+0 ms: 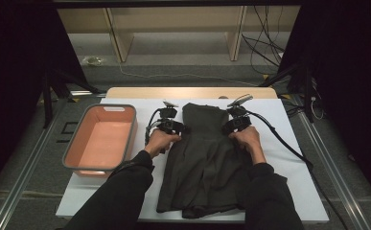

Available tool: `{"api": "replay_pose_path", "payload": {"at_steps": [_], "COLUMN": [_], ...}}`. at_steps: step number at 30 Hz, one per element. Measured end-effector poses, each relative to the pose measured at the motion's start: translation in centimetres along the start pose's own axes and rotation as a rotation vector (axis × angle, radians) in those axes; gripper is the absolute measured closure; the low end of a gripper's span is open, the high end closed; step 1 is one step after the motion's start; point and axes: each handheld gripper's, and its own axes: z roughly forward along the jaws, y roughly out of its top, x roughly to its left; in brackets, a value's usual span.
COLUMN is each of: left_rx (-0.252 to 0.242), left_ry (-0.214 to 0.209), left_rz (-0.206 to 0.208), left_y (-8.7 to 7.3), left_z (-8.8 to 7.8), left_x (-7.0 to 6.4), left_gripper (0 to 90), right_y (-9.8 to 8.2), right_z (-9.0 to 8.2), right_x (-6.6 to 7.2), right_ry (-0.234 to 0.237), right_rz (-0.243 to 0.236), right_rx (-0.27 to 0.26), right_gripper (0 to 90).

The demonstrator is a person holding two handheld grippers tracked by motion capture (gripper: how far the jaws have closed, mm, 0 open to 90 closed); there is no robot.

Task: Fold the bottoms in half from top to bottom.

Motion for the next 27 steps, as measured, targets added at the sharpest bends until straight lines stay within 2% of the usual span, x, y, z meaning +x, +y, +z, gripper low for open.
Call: {"api": "replay_pose_path", "payload": {"at_steps": [4,12,16,21,27], "left_rx": [-0.007,-0.057,-0.082,-0.113,-0.15], "left_ry": [0.0,0.016,0.017,0.011,0.039], "left_rz": [0.01,0.039,0.048,0.079,0.103], "left_y": [0.2,1.3,1.7,2.2,3.9], "left_z": [-0.2,-1.2,-1.4,-1.9,-2.9], "left_x": [-0.1,-0.6,-0.7,-0.9,-1.5], "left_gripper": [77.8,82.6,83.2,83.1,83.1], "right_y": [0.0,1.1,1.5,1.6,2.9], "right_z": [-0.6,-3.0,-3.7,-4.5,-5.9], "right_x": [0.0,0.2,0.4,0.3,0.7], "right_ry": [0.012,0.02,0.013,0.023,0.017], "right_rz": [-0.01,-0.031,-0.044,-0.038,-0.041], "right_rx": [-0.025,-0.09,-0.121,-0.163,-0.211], "right_gripper": [79.1,79.5,79.5,79.5,79.5]}}
